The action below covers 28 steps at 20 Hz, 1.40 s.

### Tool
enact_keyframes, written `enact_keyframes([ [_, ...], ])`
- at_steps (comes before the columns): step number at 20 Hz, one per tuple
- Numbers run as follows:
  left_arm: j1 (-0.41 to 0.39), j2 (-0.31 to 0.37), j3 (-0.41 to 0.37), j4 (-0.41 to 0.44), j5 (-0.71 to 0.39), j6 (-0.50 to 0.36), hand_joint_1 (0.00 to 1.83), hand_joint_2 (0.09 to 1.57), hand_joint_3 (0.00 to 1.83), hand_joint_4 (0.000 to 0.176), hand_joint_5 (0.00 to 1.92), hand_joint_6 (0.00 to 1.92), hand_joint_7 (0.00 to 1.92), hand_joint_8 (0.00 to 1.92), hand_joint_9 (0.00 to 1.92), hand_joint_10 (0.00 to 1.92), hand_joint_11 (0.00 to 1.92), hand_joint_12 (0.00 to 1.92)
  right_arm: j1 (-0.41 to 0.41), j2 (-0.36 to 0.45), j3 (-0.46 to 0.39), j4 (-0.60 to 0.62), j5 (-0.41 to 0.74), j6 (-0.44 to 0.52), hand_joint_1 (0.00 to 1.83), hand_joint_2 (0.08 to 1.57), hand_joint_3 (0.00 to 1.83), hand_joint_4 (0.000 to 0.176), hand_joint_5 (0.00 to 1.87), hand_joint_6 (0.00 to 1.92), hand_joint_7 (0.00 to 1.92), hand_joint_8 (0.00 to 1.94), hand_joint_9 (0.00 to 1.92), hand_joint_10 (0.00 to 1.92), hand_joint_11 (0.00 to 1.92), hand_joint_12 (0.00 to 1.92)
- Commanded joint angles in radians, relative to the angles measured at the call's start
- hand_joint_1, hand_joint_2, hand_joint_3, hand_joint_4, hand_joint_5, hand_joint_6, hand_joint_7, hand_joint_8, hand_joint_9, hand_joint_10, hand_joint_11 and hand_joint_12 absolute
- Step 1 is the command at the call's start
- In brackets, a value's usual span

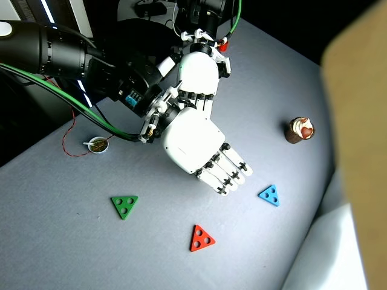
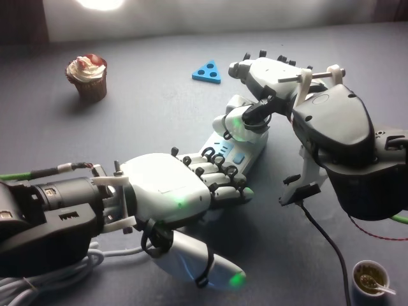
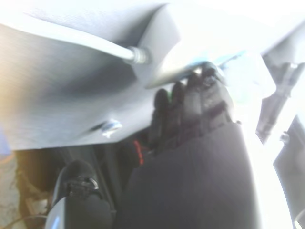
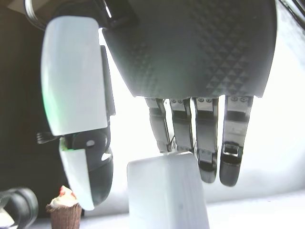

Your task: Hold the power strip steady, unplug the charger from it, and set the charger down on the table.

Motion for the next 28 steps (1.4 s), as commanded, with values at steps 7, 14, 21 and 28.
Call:
enact_keyframes([
  [7, 0.005, -0.012, 0.006, -0.009, -0.045, -0.002, 0.00, 1.03, 0.00, 0.000, 0.13, 0.00, 0.11, 0.00, 0.09, 0.00, 0.05, 0.02, -0.014, 0.026, -0.006, -0.071, 0.059, 0.008, 0.97, 1.07, 0.00, 0.000, 0.36, 0.01, 0.40, 0.01, 0.40, 0.01, 0.12, 0.71],
  [14, 0.005, -0.010, 0.006, -0.009, -0.045, -0.002, 0.00, 1.02, 0.00, 0.000, 0.14, 0.01, 0.14, 0.01, 0.11, 0.01, 0.07, 0.03, -0.015, 0.038, -0.003, -0.074, 0.059, 0.008, 1.36, 1.02, 0.00, 0.000, 1.01, 0.55, 1.31, 0.10, 1.13, 0.71, 0.81, 0.75],
  [21, 0.004, -0.006, 0.007, -0.010, -0.045, -0.003, 0.00, 1.02, 0.00, 0.000, 0.14, 0.00, 0.14, 0.01, 0.12, 0.01, 0.07, 0.03, -0.023, 0.049, -0.007, -0.126, 0.060, 0.013, 1.39, 1.03, 0.00, 0.000, 1.07, 0.69, 1.30, 0.34, 1.14, 0.95, 0.86, 0.89],
  [28, 0.004, -0.011, 0.006, -0.026, -0.044, -0.003, 0.00, 1.02, 0.00, 0.000, 0.14, 0.00, 0.14, 0.01, 0.11, 0.00, 0.07, 0.02, -0.015, 0.064, -0.011, -0.231, 0.108, 0.022, 1.39, 1.03, 0.00, 0.000, 1.07, 0.70, 1.26, 0.43, 1.11, 0.98, 0.83, 0.94],
])
